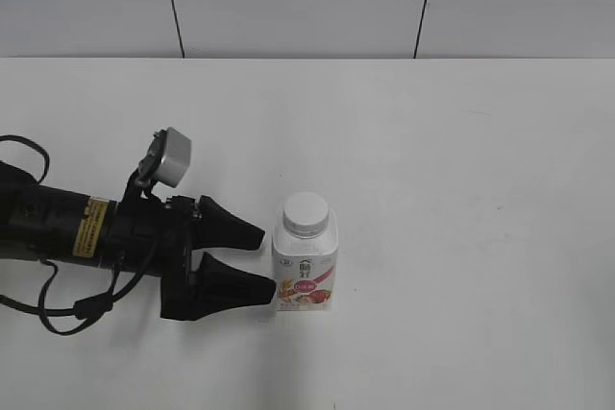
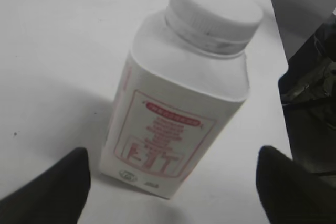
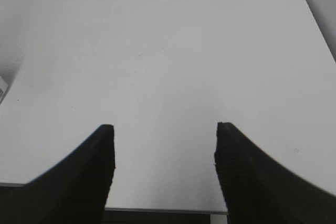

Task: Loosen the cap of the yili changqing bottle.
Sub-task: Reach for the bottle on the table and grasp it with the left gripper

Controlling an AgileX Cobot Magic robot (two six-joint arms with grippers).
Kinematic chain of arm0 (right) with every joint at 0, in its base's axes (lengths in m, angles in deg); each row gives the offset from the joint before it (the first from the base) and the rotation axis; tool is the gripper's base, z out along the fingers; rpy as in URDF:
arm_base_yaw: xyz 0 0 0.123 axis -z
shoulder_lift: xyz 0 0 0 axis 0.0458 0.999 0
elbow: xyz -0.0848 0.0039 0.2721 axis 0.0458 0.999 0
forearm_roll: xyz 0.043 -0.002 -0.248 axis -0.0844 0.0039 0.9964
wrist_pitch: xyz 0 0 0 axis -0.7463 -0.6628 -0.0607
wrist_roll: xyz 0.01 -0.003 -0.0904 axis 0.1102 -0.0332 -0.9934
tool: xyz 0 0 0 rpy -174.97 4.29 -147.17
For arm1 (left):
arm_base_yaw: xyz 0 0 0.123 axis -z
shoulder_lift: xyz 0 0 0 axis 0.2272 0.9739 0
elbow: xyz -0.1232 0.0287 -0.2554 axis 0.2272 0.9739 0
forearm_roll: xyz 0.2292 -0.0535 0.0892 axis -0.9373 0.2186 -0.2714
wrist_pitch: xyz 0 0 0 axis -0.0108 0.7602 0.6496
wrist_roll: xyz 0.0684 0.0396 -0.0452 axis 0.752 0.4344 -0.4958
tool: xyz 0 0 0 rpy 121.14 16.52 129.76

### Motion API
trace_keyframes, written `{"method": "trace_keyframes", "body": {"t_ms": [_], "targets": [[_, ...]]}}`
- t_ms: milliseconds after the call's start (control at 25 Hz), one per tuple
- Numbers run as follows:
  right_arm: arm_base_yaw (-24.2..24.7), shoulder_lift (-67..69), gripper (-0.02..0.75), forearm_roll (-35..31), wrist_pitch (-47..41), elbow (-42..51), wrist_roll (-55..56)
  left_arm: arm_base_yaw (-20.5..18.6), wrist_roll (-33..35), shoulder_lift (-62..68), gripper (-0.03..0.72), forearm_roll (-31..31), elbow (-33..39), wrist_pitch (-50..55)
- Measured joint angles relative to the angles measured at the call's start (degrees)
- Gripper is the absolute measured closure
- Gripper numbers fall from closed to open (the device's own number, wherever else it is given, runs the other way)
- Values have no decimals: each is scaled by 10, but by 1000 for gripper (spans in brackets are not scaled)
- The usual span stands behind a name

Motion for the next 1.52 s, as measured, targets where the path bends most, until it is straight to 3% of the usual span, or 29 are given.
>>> {"method": "trace_keyframes", "body": {"t_ms": [680, 1520], "targets": [[0, 0, 257, 0, 0, 0, 0, 18, 2, 25, 102, -27, -64, 8], [0, 0, 257, 0, 0, 0, 0, 74, 4, 92, 104, -29, -137, 8]]}}
